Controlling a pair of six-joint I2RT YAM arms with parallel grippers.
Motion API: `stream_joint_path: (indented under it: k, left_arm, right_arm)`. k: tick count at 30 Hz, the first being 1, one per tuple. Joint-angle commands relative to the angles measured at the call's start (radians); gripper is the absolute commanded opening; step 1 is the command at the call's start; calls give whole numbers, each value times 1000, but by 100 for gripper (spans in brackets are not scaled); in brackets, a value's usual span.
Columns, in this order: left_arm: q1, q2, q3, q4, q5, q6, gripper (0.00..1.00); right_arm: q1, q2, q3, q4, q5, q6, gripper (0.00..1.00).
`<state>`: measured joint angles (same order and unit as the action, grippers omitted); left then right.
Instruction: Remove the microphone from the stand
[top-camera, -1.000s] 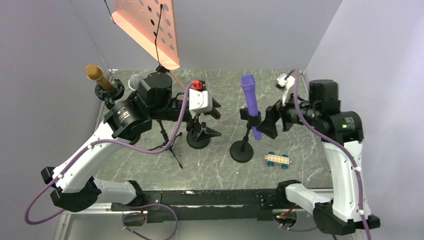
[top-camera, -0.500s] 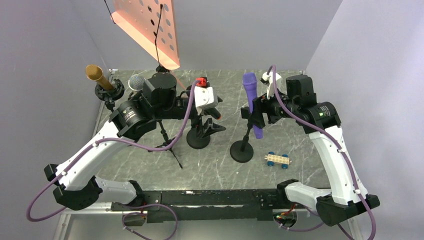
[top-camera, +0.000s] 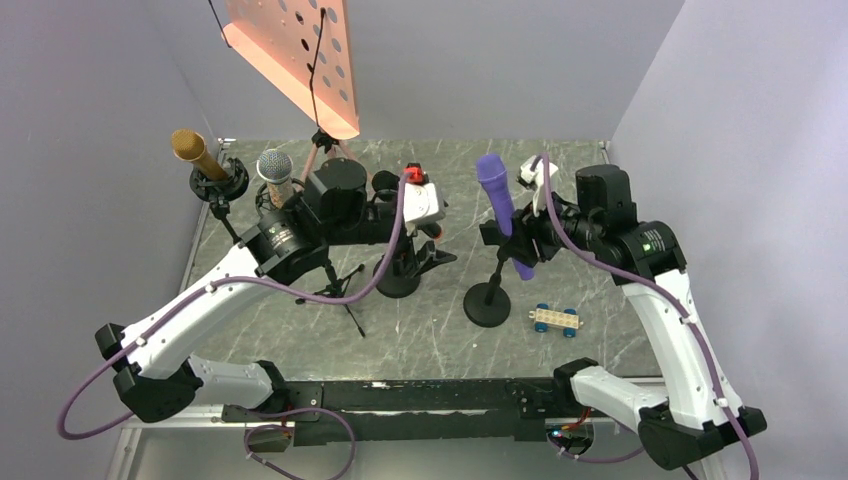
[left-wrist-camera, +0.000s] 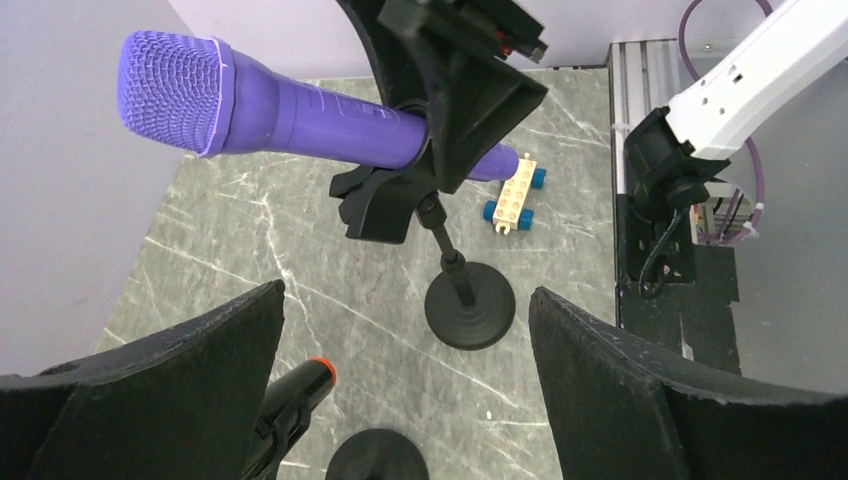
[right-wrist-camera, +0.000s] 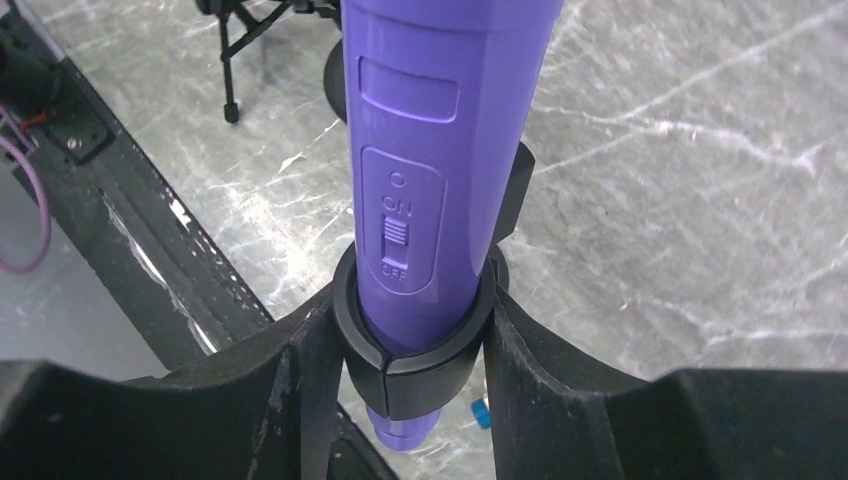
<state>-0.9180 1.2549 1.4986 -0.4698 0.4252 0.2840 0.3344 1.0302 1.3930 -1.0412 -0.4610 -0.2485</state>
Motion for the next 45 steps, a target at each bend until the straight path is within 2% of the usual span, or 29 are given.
stream_joint_path:
  k: [1,6,13,21,32,40,45]
  left_arm:
    - [-3,-105,-163,244,13,14,99]
    - [-2,-97,-244,382,86,52,99]
    - [0,-38,-328,580,177,3,99]
    - [11,93,-369,783,272,-105,96]
    - [36,142,-366,761,304,-52,90]
    - [105,94,-446,835,371,-143,90]
    - [110,100,-449,856,424,-133,90]
  right_arm:
    - [-3,-92,-91,36,-197,-207,0]
    - [-3,-195,-178,68,-229,-334,0]
    - [-3,-146,-102,-32,-295,-465,0]
    - [-3,-108,-89,-35,-365,-504,0]
    - [-3,-84,-65,-53,-355,-533,0]
    - [-5,-62,-48,12,-368,-446,0]
    - [-5,-51,-49,30,-380,-414,0]
